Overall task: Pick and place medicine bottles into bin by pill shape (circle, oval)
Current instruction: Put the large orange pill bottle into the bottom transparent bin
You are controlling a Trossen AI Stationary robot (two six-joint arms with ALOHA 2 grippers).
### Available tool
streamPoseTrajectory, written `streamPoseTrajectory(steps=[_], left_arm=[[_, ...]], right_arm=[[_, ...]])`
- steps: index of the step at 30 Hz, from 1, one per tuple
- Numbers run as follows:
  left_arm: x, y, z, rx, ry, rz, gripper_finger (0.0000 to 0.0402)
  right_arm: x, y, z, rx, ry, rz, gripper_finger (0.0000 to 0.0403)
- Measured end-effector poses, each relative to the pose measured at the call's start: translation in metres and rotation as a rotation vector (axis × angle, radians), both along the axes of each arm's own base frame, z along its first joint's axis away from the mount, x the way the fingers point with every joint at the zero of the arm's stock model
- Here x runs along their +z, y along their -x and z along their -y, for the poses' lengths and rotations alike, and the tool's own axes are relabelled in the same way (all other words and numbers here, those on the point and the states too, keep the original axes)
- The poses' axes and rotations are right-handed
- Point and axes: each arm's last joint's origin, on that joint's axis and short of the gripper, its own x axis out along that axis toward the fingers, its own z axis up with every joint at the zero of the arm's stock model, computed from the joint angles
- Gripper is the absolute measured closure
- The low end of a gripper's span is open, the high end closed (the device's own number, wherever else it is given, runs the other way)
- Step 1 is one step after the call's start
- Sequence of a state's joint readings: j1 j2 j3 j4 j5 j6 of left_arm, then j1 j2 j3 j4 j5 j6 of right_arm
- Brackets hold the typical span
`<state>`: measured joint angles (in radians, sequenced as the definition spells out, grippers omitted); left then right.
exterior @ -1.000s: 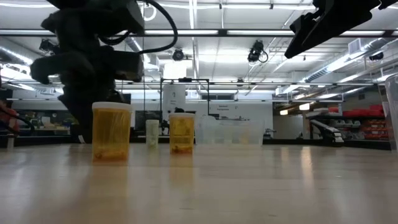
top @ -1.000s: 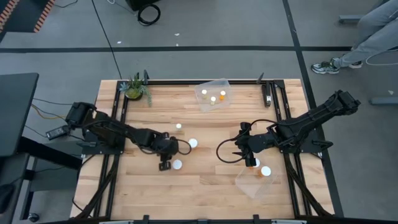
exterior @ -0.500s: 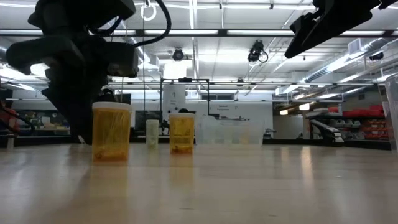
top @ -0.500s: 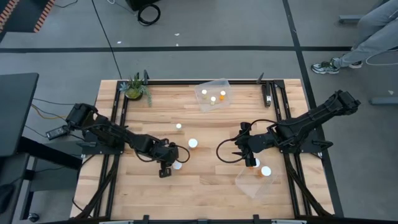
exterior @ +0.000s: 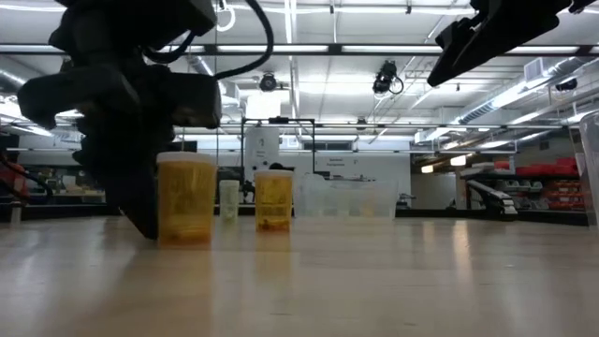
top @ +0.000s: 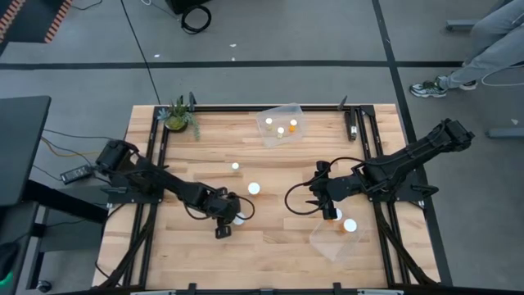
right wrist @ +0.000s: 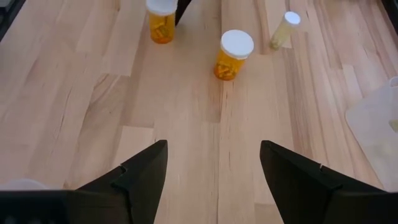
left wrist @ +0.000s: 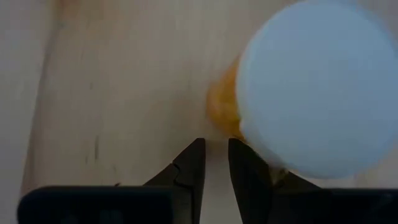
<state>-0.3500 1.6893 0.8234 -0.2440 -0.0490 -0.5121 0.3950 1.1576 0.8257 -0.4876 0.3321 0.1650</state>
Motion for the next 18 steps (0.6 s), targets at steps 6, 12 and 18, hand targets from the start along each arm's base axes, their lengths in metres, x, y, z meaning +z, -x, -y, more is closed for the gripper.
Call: streamPoseTrajectory(steps=[6,12,18], left_arm=[[0.017,-0.016,0.006,-0.043,0.006,0.072,0.0315],[0.024,-0.022,0.006,-0.047,0.006,0.095,0.0320],[0.021,-0.023,0.003,-0.033,0.004,0.085,0.0322]], right_arm=[[0.000,0.000,0.000,-0.001,-0.001,-0.001,0.0139],[0.000,0.000,0.000,-0.002,-0.001,-0.002,0.0139],[0.000,0.000,0.000,-0.004,-0.003,-0.002,0.0139]])
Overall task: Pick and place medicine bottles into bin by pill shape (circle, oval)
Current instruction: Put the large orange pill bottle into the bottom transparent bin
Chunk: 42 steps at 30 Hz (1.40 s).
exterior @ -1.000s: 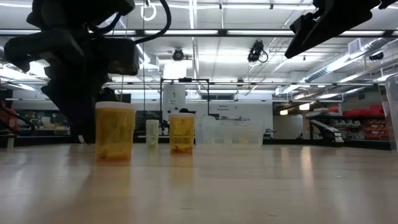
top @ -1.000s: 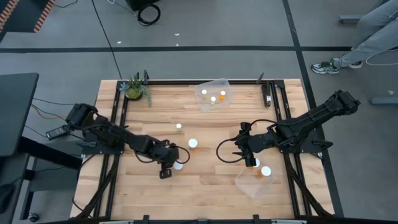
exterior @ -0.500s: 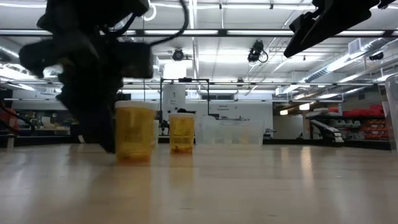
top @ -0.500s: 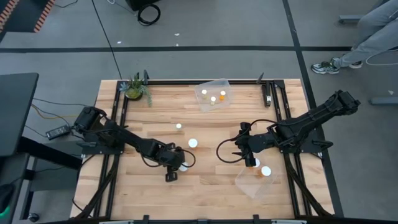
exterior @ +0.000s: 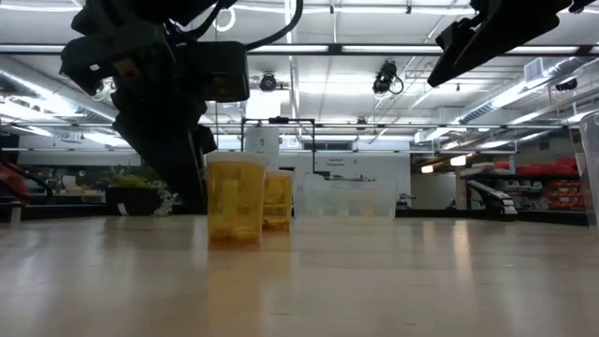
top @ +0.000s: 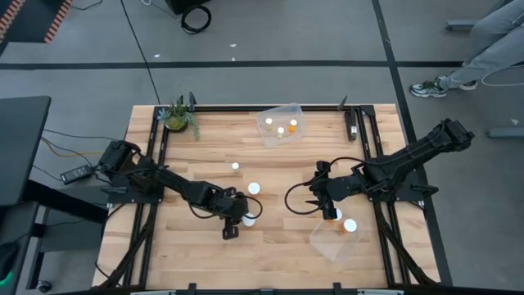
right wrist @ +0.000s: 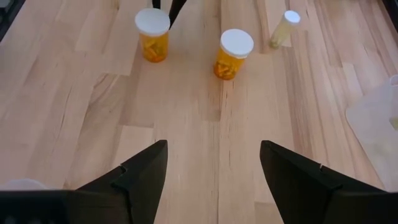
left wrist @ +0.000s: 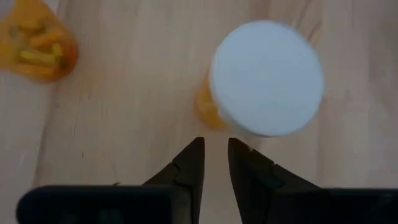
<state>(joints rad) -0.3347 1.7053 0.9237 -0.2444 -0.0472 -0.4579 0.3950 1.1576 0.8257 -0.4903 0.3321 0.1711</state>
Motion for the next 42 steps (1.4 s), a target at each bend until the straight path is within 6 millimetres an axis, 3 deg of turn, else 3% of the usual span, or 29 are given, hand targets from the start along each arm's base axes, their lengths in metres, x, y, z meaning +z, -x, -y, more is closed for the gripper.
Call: streamPoseTrajectory(steps=[10,22,31,42], left_arm=[[-0.019,-0.010,0.002,-0.002,0.018,-0.001,0.0318],[-0.017,-0.020,0.001,-0.014,0.035,0.096,0.0316],[-0.033,-0.030,0.000,-0.050,0.055,0.125,0.0322],[-0.018,-0.026,0.002,-0.146,0.045,0.154,0.0315]], right_arm=[[0.000,0.000,0.000,0.000,-0.001,0.002,0.0139],[0.000,0.000,0.000,0.001,-0.002,0.007,0.0139],[0.001,-0.001,0.000,-0.004,-0.008,0.011,0.0139],[-0.012,-0.016,-0.008,0.007,-0.031,-0.002,0.0139]])
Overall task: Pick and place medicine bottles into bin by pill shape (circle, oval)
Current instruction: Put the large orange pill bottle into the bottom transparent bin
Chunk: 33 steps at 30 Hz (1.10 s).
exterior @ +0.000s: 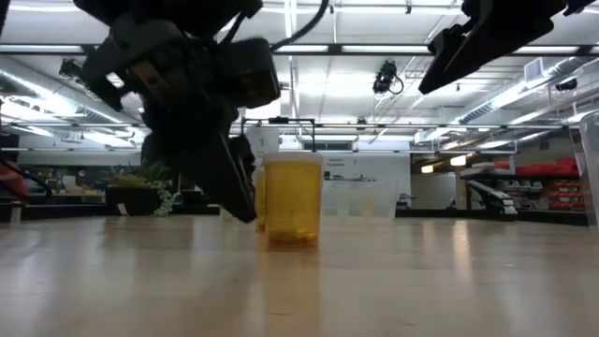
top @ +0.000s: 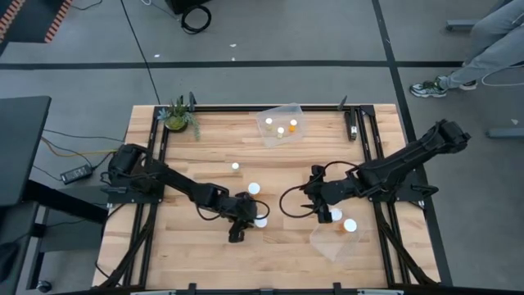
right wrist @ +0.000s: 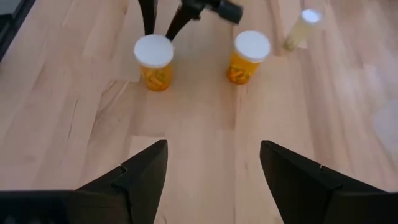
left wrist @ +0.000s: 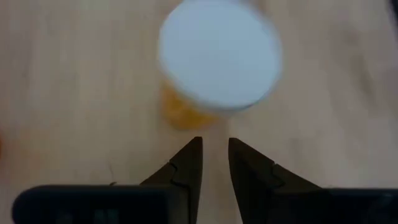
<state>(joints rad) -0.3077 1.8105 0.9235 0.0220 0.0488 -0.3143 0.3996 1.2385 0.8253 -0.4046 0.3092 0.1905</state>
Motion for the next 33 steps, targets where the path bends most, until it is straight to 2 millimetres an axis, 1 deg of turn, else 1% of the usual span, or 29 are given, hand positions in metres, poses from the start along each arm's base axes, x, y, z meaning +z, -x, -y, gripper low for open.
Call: streamPoseTrajectory(steps=[4,6,11,13,22,24,25,27,29,31,33], left_arm=[[0.009,0.001,0.001,-0.029,-0.010,0.035,0.0316],[0.010,0.001,0.001,-0.034,-0.013,0.042,0.0319],[0.014,0.006,0.000,-0.038,-0.022,0.016,0.0323],[0.018,0.006,0.000,-0.042,-0.022,0.035,0.0323],[0.038,0.025,-0.007,-0.032,-0.040,0.088,0.0315],[0.041,0.031,-0.009,-0.025,-0.051,0.089,0.0317],[0.042,0.030,-0.009,-0.023,-0.046,0.110,0.0318],[0.043,0.039,-0.012,-0.017,-0.058,0.097,0.0320],[0.046,0.038,-0.012,-0.008,-0.050,0.142,0.0321],[0.045,0.045,-0.014,-0.006,-0.061,0.123,0.0320],[0.047,0.045,-0.013,-0.004,-0.059,0.143,0.0317]], right_arm=[[-0.011,-0.010,-0.006,0.012,0.003,-0.014,0.0139],[-0.016,-0.014,-0.008,0.019,0.004,-0.022,0.0139],[-0.020,-0.020,-0.012,0.040,-0.014,-0.006,0.0139],[-0.021,-0.023,-0.013,0.051,-0.030,0.004,0.0139],[-0.033,-0.036,-0.021,0.087,-0.064,0.010,0.0139],[-0.035,-0.040,-0.023,0.093,-0.068,0.005,0.0139],[-0.036,-0.042,-0.024,0.095,-0.065,0.001,0.0139],[-0.034,-0.049,-0.027,0.107,-0.063,0.007,0.0139],[-0.033,-0.055,-0.030,0.123,-0.055,0.006,0.0139],[-0.032,-0.064,-0.033,0.146,-0.049,0.001,0.0139],[-0.032,-0.069,-0.036,0.162,-0.034,-0.010,0.0139]])
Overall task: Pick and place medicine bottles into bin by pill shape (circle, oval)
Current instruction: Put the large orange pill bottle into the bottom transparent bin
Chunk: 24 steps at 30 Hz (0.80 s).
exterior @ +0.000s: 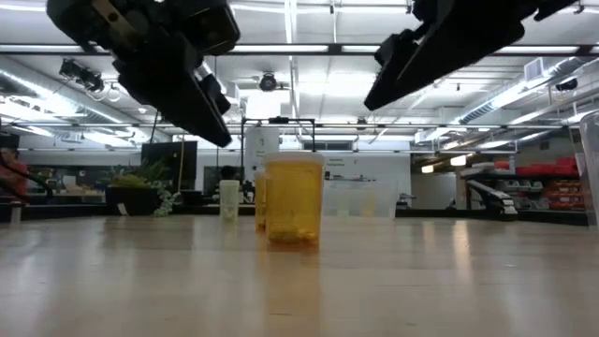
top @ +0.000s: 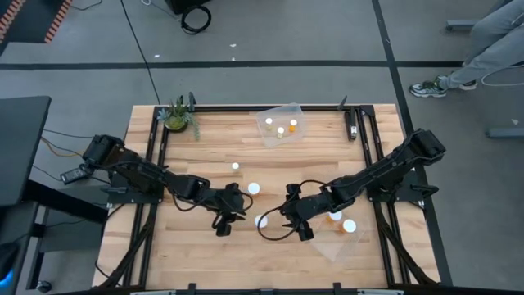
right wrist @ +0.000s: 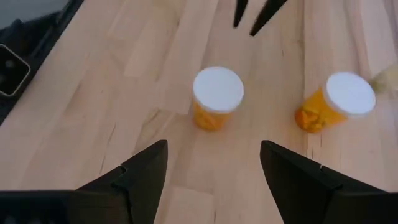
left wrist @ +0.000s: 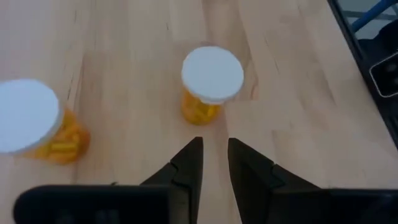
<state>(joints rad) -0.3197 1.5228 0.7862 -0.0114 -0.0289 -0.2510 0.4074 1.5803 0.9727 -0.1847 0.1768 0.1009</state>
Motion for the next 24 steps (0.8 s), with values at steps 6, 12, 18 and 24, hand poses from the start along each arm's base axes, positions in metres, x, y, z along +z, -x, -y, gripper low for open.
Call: streamPoseTrajectory(steps=[6,12,18,24], left_arm=[[0.000,0.015,-0.001,0.001,-0.006,-0.001,0.0313],[0.004,0.021,-0.001,0.023,-0.002,0.040,0.0320],[0.006,0.025,-0.001,0.025,0.002,0.056,0.0319],[0.004,0.026,-0.001,0.029,-0.003,0.039,0.0315]], right_arm=[[0.009,-0.024,-0.006,0.033,0.024,0.038,0.0139],[0.016,-0.035,-0.005,0.046,0.039,0.049,0.0139],[0.026,-0.038,-0.003,0.045,0.039,0.112,0.0139],[0.028,-0.037,-0.003,0.045,0.038,0.115,0.0139]])
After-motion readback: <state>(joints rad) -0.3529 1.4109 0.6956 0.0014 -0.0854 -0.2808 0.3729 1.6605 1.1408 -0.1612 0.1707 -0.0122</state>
